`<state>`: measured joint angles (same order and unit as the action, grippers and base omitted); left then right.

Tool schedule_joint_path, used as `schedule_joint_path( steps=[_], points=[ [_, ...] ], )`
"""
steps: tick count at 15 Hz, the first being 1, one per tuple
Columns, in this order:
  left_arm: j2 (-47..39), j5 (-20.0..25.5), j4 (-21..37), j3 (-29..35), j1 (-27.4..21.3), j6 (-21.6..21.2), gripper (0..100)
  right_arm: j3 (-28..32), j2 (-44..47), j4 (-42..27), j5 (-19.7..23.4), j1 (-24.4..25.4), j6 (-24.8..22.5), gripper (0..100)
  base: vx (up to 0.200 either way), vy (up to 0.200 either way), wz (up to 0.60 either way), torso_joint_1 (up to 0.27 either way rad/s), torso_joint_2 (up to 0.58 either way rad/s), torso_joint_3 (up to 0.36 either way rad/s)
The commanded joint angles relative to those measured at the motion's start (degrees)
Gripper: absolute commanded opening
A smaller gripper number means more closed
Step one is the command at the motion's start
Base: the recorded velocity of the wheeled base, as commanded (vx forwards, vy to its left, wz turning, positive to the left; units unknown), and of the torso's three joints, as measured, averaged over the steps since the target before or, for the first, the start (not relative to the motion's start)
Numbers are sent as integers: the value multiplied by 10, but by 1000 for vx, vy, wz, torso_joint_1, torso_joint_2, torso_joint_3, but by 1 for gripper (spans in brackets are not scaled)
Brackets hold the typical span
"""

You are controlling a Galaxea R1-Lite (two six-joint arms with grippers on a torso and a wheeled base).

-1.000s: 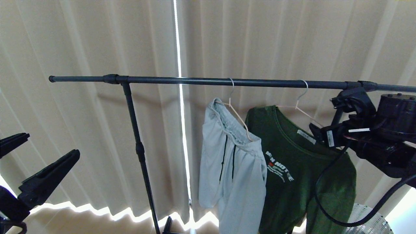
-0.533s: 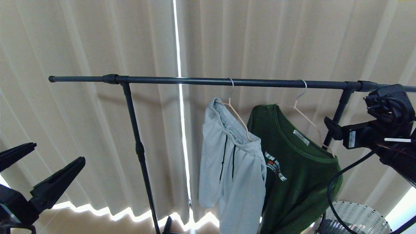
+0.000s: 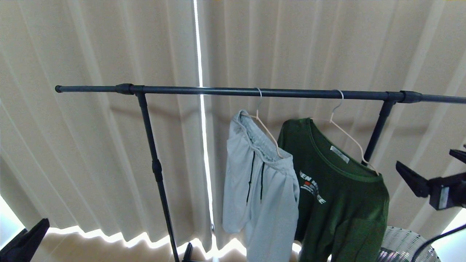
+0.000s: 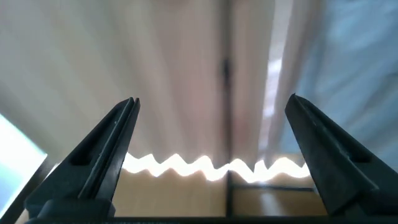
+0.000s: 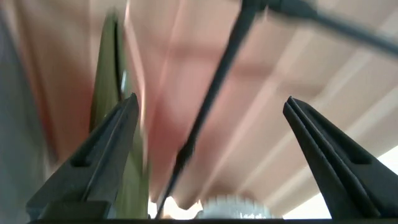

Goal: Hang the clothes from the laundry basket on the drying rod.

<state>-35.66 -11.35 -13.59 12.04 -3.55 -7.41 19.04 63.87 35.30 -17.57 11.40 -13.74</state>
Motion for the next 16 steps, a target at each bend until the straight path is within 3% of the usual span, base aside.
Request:
schedule_joint_path(
  steps=[1, 4, 5, 7, 8, 9, 10, 12, 15, 16],
  points=[
    [107, -2, 59, -35, 21, 3, 100, -46, -131, -92, -3, -6, 0, 100, 0, 0, 0, 0, 0, 0],
    [188, -2, 177, -47, 23, 9, 100, -50, -283, -351, 1, -78, 1, 100, 0, 0, 0, 0, 0, 0],
    [201, -4, 199, -43, 28, 27, 100, -52, -325, -408, 3, -98, 2, 100, 0, 0, 0, 0, 0, 0],
    [208, -5, 216, -44, 66, 60, 100, -61, -400, -466, 3, -108, 3, 100, 0, 0, 0, 0, 0, 0],
    [209, -5, 216, -45, 72, 63, 100, -61, -408, -470, 3, -107, 3, 100, 0, 0, 0, 0, 0, 0],
    [219, -7, 214, -42, 122, 65, 100, -60, -463, -506, 1, -109, 3, 100, 0, 0, 0, 0, 0, 0],
    [246, -3, 215, -40, 137, 59, 100, -59, -484, -521, 1, -111, 2, 100, 0, 0, 0, 0, 0, 0],
    [303, -1, 215, -64, 137, 25, 100, -64, -521, -527, 2, -111, 3, 100, 0, 0, 0, 0, 0, 0],
    [305, 0, 187, -88, 137, 23, 100, -79, -570, -528, 4, -106, 2, 100, 0, 0, 0, 0, 0, 0],
    [305, 19, 185, -97, 137, 21, 100, -91, -603, -528, 8, -104, 2, 100, 0, 0, 0, 0, 0, 0]
  ],
)
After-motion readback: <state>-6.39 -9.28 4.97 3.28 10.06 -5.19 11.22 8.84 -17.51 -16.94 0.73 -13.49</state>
